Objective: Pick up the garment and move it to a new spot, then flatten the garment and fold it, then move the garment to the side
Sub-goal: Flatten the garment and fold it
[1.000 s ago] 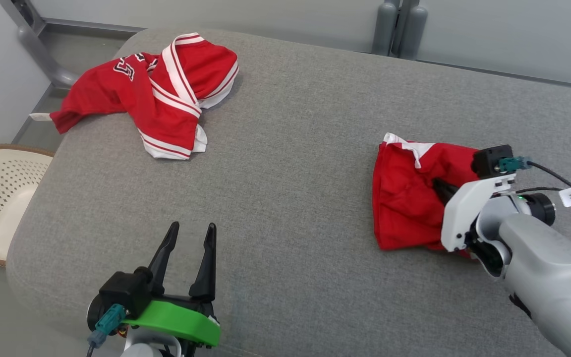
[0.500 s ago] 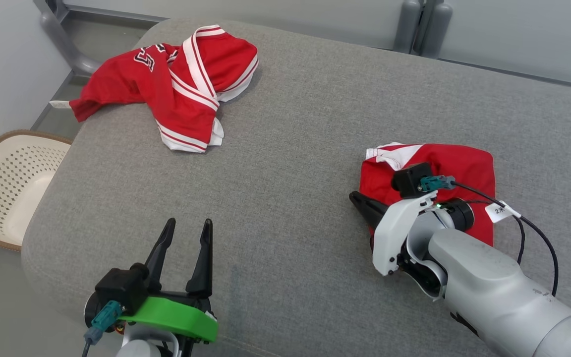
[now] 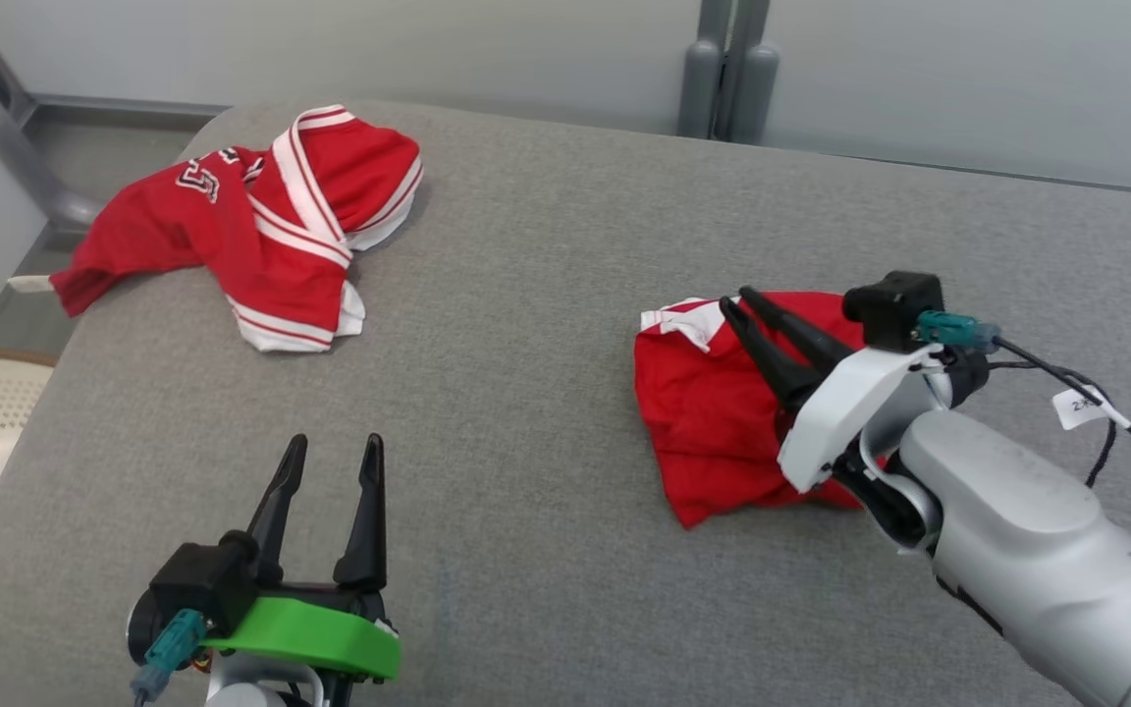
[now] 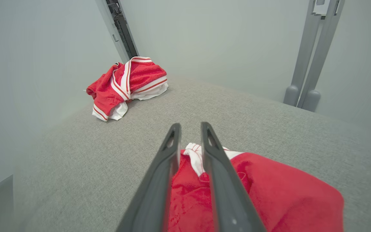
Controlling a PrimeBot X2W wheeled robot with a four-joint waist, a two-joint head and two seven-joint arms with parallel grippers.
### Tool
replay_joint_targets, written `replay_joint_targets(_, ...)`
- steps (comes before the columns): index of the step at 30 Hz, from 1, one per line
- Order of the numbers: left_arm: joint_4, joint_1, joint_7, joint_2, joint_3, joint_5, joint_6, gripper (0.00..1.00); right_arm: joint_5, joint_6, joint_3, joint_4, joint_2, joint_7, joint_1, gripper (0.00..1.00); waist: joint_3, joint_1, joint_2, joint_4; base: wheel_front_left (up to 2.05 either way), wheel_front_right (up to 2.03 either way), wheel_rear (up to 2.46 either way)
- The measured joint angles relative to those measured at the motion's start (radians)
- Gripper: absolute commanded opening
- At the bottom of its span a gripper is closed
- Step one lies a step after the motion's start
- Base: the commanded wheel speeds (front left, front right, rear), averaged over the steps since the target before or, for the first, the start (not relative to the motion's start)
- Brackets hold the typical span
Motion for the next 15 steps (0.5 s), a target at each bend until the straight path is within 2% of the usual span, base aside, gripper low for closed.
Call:
replay_joint_targets(1,-0.005,0.003,0.000,0.000,0.007,0.004,0.000,1.00,-0.020,0.000,-0.033,-0.022,-0.008,-0.001,0.008,1.00,-0.005,0.0000,0.0000,-0.011,0.00,0.00,0.00)
replay_joint_targets(4,-0.022,0.012,0.000,0.001,0.034,0.017,0.000,1.00,-0.115,0.000,-0.183,-0.109,-0.028,-0.002,0.051,1.00,-0.021,0.0000,0.0000,-0.050,0.00,0.00,0.00)
replay_joint_targets(8,-0.039,0.015,0.000,0.006,0.072,0.026,0.000,1.00,-0.247,0.000,-0.390,-0.217,-0.027,-0.002,0.185,1.00,-0.046,0.0000,0.0000,-0.108,0.00,0.00,0.00)
replay_joint_targets(13,-0.059,0.018,0.000,0.007,0.116,0.034,0.000,1.00,-0.358,0.000,-0.560,-0.302,0.008,-0.002,0.331,1.00,-0.069,0.0000,0.0000,-0.175,0.00,0.00,0.00)
replay_joint_targets(15,-0.062,0.020,0.000,0.007,0.129,0.035,0.000,1.00,-0.386,0.000,-0.598,-0.318,0.025,-0.002,0.384,1.00,-0.076,0.0000,0.0000,-0.197,0.00,0.00,0.00)
